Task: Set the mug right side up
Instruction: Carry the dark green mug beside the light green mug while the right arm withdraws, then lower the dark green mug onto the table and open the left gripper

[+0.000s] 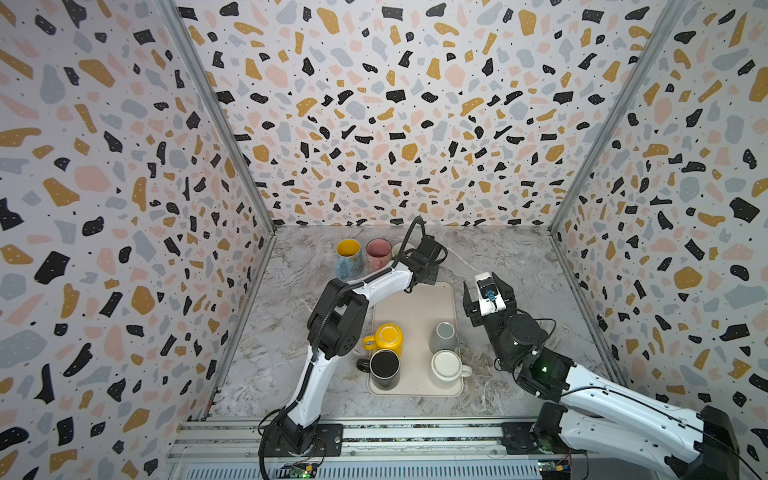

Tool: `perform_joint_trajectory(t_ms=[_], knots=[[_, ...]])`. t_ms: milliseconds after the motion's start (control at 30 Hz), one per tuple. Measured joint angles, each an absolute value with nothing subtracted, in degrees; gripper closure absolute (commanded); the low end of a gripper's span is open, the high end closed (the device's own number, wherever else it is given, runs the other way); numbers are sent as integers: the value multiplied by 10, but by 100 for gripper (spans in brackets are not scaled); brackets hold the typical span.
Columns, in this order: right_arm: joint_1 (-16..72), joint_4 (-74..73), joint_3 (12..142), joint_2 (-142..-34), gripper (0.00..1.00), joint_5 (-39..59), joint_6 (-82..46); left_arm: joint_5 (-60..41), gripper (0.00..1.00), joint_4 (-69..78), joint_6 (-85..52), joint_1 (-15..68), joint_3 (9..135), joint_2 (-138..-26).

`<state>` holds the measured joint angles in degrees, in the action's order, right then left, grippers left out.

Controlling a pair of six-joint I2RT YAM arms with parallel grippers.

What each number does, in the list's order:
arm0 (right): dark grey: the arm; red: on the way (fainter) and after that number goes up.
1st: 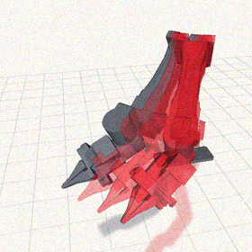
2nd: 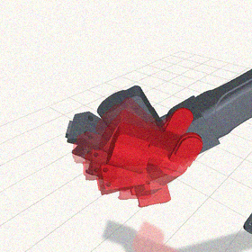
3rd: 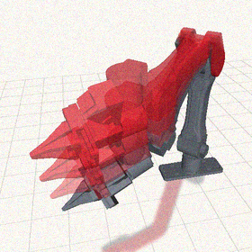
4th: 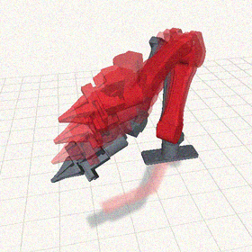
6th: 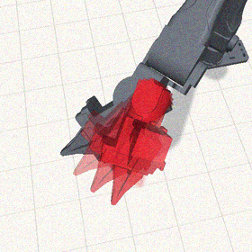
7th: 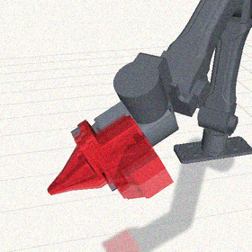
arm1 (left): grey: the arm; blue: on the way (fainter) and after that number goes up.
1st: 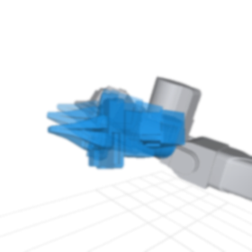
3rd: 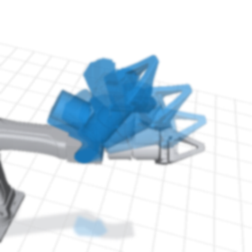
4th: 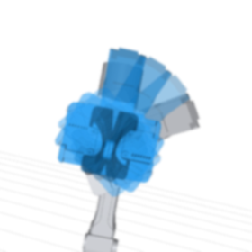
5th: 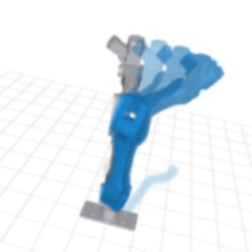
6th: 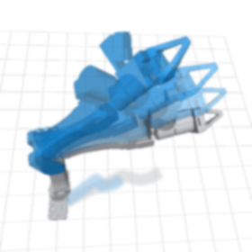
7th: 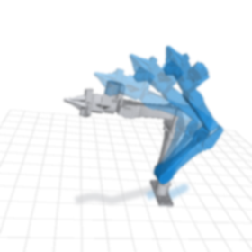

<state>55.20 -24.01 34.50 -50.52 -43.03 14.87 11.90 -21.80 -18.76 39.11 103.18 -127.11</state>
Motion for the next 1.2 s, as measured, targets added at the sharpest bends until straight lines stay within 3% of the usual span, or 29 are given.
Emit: perform_joint_trajectory(t_ms=[933,1200], knots=[[551,-239,345,-505,28,-430,136,116,66,-204,-196,390,1030,-1269],[551,-237,345,-505,28,-426,127,113,57,-176,-211,390,963,-1213]])
